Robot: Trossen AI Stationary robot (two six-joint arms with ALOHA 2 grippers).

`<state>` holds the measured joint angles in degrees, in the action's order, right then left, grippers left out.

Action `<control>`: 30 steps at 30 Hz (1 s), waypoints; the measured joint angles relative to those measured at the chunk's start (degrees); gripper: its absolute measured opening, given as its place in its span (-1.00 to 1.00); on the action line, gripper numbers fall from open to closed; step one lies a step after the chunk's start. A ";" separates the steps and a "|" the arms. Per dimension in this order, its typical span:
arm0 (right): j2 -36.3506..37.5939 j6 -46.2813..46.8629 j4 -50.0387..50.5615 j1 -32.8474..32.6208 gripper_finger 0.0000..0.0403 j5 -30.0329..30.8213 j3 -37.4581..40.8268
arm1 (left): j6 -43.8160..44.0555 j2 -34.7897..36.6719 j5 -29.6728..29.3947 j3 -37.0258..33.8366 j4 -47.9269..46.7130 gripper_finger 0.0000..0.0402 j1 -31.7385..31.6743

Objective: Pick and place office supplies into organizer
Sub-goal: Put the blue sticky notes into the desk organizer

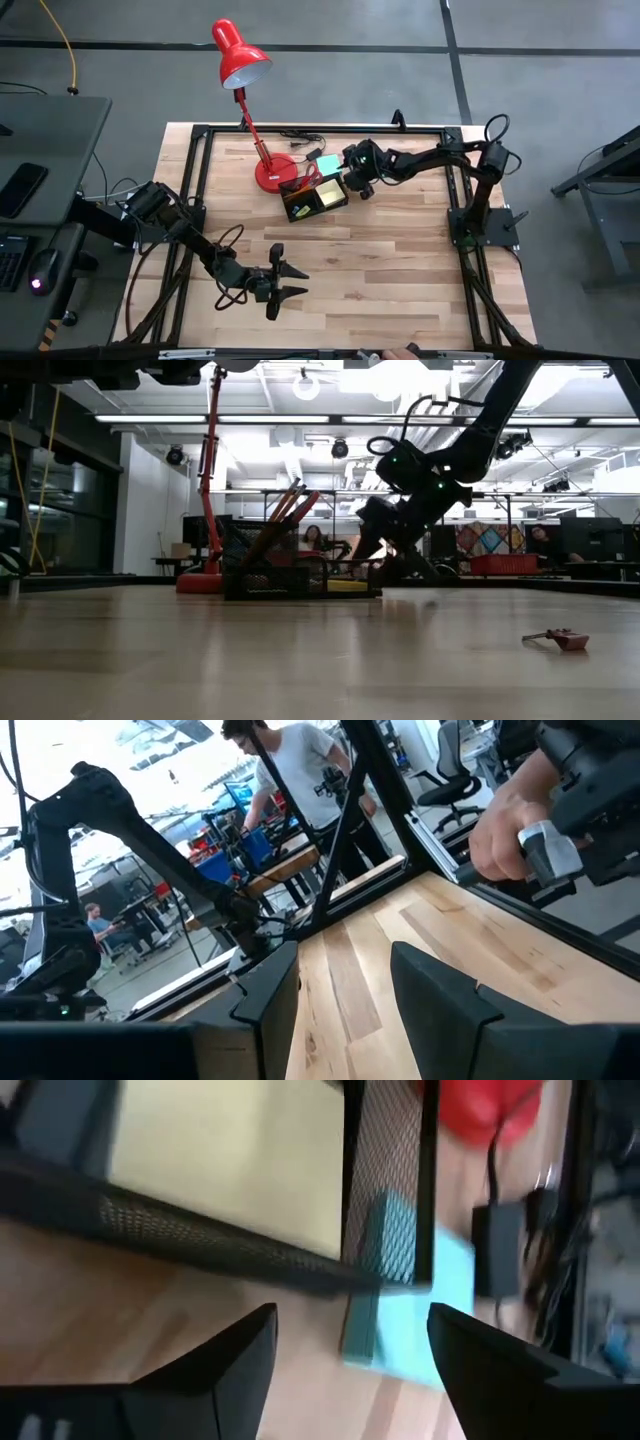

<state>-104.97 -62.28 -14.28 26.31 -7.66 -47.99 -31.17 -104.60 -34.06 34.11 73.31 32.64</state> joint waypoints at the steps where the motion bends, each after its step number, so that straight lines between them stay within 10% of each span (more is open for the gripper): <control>1: 0.00 -1.14 -0.63 0.02 0.23 -0.37 0.00 | 0.12 0.00 -0.01 0.00 0.01 -0.24 -0.01; 30: -5.53 -0.78 -8.33 2.78 0.24 -1.38 -0.20 | -0.05 0.00 -0.03 0.00 -1.18 -0.24 -0.03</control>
<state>-110.50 -63.05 -22.61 29.08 -9.04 -48.18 -31.22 -104.60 -34.09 34.11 72.13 32.61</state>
